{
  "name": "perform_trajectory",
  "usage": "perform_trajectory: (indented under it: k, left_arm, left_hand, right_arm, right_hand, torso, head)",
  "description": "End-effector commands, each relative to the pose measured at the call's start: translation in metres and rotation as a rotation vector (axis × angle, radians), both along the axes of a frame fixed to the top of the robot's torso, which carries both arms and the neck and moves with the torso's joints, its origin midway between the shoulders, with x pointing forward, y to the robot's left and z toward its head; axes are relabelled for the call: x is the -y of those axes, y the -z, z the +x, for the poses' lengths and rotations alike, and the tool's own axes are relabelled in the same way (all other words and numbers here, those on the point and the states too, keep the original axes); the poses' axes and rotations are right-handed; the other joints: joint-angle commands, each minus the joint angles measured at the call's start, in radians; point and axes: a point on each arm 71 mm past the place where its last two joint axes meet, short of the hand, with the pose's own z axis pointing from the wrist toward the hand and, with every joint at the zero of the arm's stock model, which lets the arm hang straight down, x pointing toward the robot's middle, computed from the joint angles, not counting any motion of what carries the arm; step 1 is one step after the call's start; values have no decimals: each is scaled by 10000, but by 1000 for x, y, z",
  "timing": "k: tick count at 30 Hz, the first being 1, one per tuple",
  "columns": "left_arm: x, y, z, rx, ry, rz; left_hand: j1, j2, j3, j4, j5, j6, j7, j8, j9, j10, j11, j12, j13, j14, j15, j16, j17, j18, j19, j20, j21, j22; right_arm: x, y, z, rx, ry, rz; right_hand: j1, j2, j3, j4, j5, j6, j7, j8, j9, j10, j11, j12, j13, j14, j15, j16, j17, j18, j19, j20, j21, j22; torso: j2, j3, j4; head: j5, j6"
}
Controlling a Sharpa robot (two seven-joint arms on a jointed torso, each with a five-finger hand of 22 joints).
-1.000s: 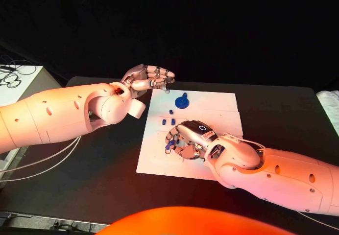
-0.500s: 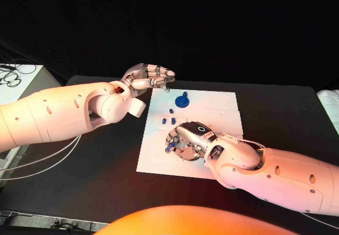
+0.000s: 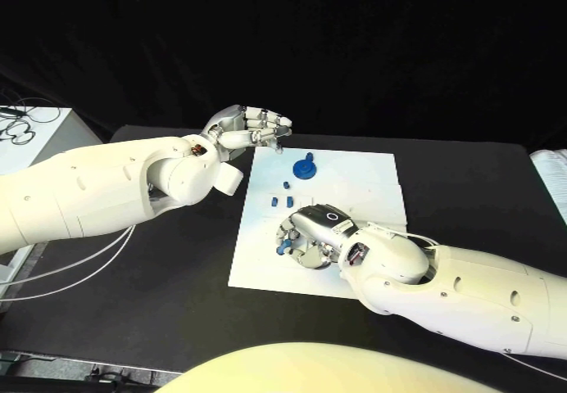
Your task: Assemble the parts on the task board
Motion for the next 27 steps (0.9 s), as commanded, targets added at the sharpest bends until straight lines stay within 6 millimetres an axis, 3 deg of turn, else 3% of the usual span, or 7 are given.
perform_trajectory:
  k: [1, 5, 11, 21, 22, 26, 27]
  left_arm:
    - [2, -2, -1, 42, 144, -133]
    - [2, -2, -1, 33, 143, -129]
    - [2, -2, -1, 22, 147, -124]
    - [1, -1, -1, 2, 131, -124]
    - [1, -1, -1, -5, 135, -124]
    - [1, -1, -1, -16, 151, -127]
    - [1, -1, 0, -18, 154, -128]
  left_hand:
    - [2, 81, -26, -43, 18, 8, 25, -37, -8, 47, 8, -43, -11, -61, -9, -65, 12, 102, -9, 63, -43, 1]
    - [2, 81, -26, -43, 18, 8, 25, -37, -8, 47, 8, -43, -11, -61, -9, -65, 12, 102, -9, 63, -43, 1]
    - [2, 81, -26, -43, 18, 8, 25, -37, -8, 47, 8, -43, -11, -61, -9, -65, 12, 102, -9, 63, -43, 1]
    - [-4, 96, -37, -52, 20, 16, 25, -54, -11, 68, 6, -80, -9, -62, -10, -74, 23, 104, -8, 66, -55, 5]
    - [-4, 96, -37, -52, 20, 16, 25, -54, -11, 68, 6, -80, -9, -62, -10, -74, 23, 104, -8, 66, -55, 5]
    - [-1, 98, -37, -56, 20, 12, 27, -59, -12, 71, 6, -87, -9, -61, -11, -76, 25, 105, -6, 66, -56, 6]
    - [-1, 98, -37, -56, 20, 12, 27, -59, -12, 71, 6, -87, -9, -61, -11, -76, 25, 105, -6, 66, -56, 6]
  right_arm:
    - [0, 6, -1, 137, -28, -706]
    - [-2, 6, -1, 215, -139, -689]
    - [-3, 5, -3, 293, -356, -364]
    - [-1, 2, -2, 487, -301, 163]
    - [0, 1, -2, 536, -241, 297]
    - [3, -2, -1, 629, -89, 715]
    - [4, -3, -1, 641, -50, 838]
  right_hand:
    - [-28, 119, -8, -57, 56, 64, 11, 55, 1026, 632, -561, 46, 9, 226, -49, 20, -24, -162, -28, -30, -84, 843]
    - [-300, -46, -106, -128, 49, -229, 107, -50, 1047, 313, -447, -193, -9, 221, 38, 30, 7, -129, -119, 27, -276, 740]
    - [-1015, -1042, -734, -65, 56, -1243, 407, -715, 729, -1132, -16, -738, -230, 16, 451, -213, -516, 122, -732, 304, -1576, -19]
    - [-254, -630, -2852, 170, 69, -1684, 397, -1136, 424, -2848, 223, 61, -270, -767, 657, -717, -1783, 424, -1566, 622, -3388, -977]
    - [109, -561, -3488, 424, 69, -1943, 595, -1319, 330, -3323, 303, 394, -259, -1060, 751, -795, -2098, 528, -1888, 691, -4013, -1292]
    - [1565, -846, -4744, 2360, 73, -2256, 584, -1464, 287, -4719, 547, 1493, -130, -2076, 970, -977, -3420, 747, -2729, 952, -5423, -1930]
    - [1583, -858, -4756, 2393, 89, -2262, 577, -1467, 287, -4740, 548, 1512, -128, -2093, 978, -982, -3450, 755, -2744, 950, -5452, -1944]
  torso:
    - [-5, -6, -12]
    - [-13, -7, -33]
    - [-18, -4, -23]
    - [-9, -2, -16]
    - [-11, -1, -21]
    - [-14, 2, -29]
    - [-14, 2, -29]
  head:
    - [8, -45]
    - [3, -58]
    - [-9, -34]
    - [-23, -12]
    - [-22, -7]
    - [-40, 11]
    - [-40, 11]
